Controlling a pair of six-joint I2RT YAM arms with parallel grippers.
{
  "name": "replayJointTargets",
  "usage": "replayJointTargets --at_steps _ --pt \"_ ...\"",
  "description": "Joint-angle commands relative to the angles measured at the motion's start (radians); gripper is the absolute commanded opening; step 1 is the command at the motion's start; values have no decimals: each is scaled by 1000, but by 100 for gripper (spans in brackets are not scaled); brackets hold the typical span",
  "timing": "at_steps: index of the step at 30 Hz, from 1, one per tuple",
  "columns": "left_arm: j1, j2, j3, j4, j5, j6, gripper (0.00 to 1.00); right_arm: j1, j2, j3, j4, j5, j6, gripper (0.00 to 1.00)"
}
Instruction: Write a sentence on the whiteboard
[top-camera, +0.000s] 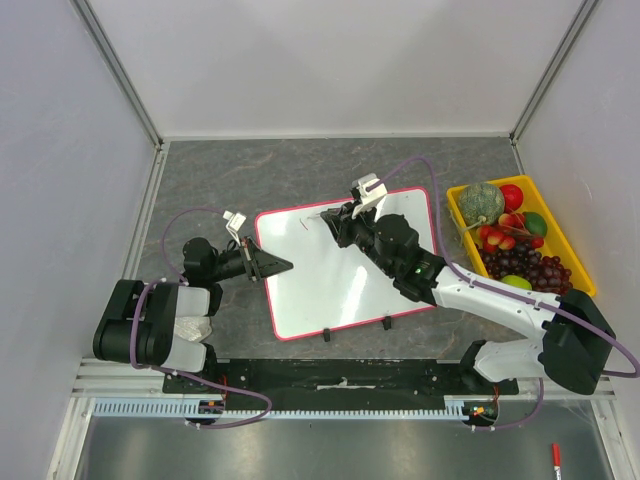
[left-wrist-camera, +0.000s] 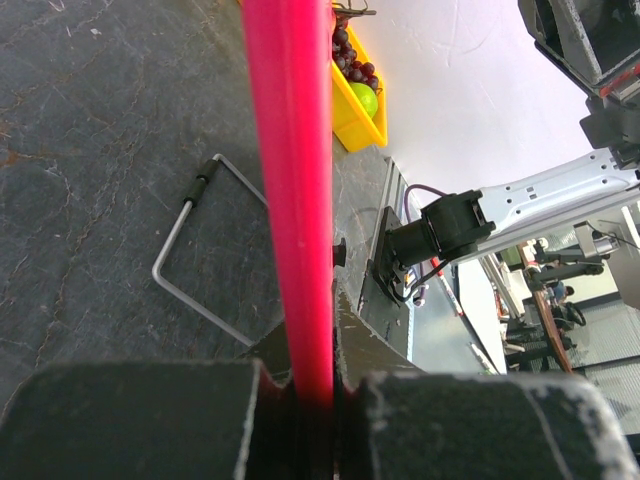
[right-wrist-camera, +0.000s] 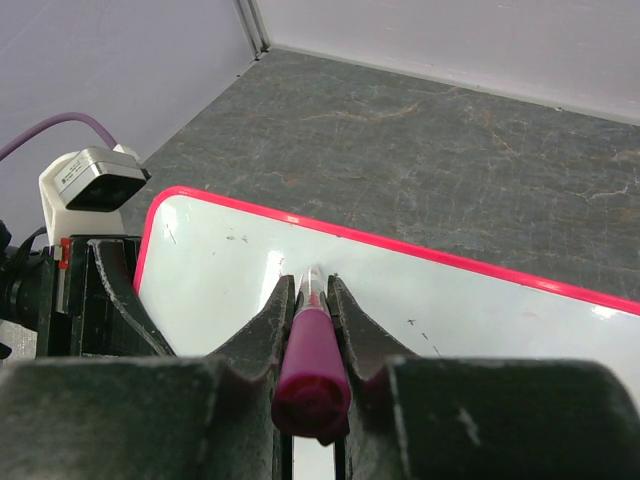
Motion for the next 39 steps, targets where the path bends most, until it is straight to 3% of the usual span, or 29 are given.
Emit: replayJointTargets --at_steps 1,39 --pt "-1 23 -16 -8 -26 102 2 2 7 13 18 17 2 0" --pt "0 23 -15 -5 -26 100 2 2 -45 -108 -18 -82 51 0"
